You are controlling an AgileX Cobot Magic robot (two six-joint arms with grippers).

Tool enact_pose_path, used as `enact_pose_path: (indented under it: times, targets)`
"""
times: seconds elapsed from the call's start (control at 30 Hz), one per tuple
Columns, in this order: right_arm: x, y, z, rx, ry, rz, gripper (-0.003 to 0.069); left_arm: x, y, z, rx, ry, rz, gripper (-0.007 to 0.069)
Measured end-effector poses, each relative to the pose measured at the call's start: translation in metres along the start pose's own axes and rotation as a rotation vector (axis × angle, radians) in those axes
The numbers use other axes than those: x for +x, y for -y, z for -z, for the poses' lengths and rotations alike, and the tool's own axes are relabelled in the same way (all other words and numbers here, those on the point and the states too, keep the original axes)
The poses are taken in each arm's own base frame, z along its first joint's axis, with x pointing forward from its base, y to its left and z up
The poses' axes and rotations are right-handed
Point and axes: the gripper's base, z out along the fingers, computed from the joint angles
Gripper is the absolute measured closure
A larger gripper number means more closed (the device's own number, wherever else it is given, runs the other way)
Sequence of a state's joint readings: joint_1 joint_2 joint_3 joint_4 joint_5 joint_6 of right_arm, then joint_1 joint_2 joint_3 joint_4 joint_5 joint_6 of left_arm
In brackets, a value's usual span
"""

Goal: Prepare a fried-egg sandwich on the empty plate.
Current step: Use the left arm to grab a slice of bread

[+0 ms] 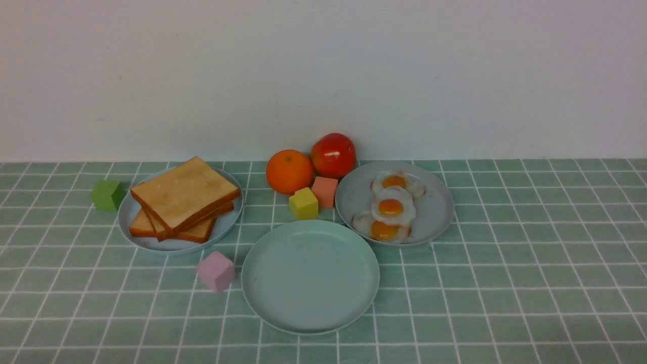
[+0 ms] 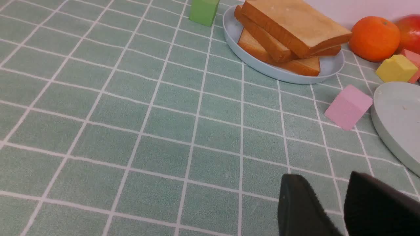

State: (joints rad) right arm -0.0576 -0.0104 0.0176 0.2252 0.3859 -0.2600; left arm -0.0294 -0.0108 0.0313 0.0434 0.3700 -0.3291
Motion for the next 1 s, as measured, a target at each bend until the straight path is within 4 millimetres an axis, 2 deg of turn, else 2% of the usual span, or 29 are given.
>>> enact_pose_path:
  times: [0.5, 0.6, 0.7, 0.8, 0.87, 1.0]
  targets:
    - [0.0, 0.0, 0.0, 0.0, 0.0, 0.0, 0.0419, 0.0, 0.0, 0.0, 0.001, 0.002, 0.0, 0.0387]
    - [0.0, 0.0, 0.0, 0.0, 0.0, 0.0, 0.0419, -0.006, 0.002, 0.0, 0.026, 0.062, 0.032, 0.0387]
    - [0.0, 0.0, 0.0, 0.0, 0.0, 0.0, 0.0419, -0.013, 0.006, 0.001, 0.085, 0.142, 0.179, 0.0387]
    - [0.0, 0.0, 0.0, 0.0, 0.0, 0.0, 0.0419, -0.024, 0.01, 0.004, 0.18, 0.233, 0.5, 0.0387]
    - [0.0, 0.0, 0.0, 0.0, 0.0, 0.0, 0.0419, -0.029, 0.011, 0.006, 0.221, 0.279, 0.633, 0.0387]
    - [0.0, 0.0, 0.0, 0.0, 0.0, 0.0, 0.0419, -0.035, 0.012, 0.008, 0.245, 0.305, 0.689, 0.0393]
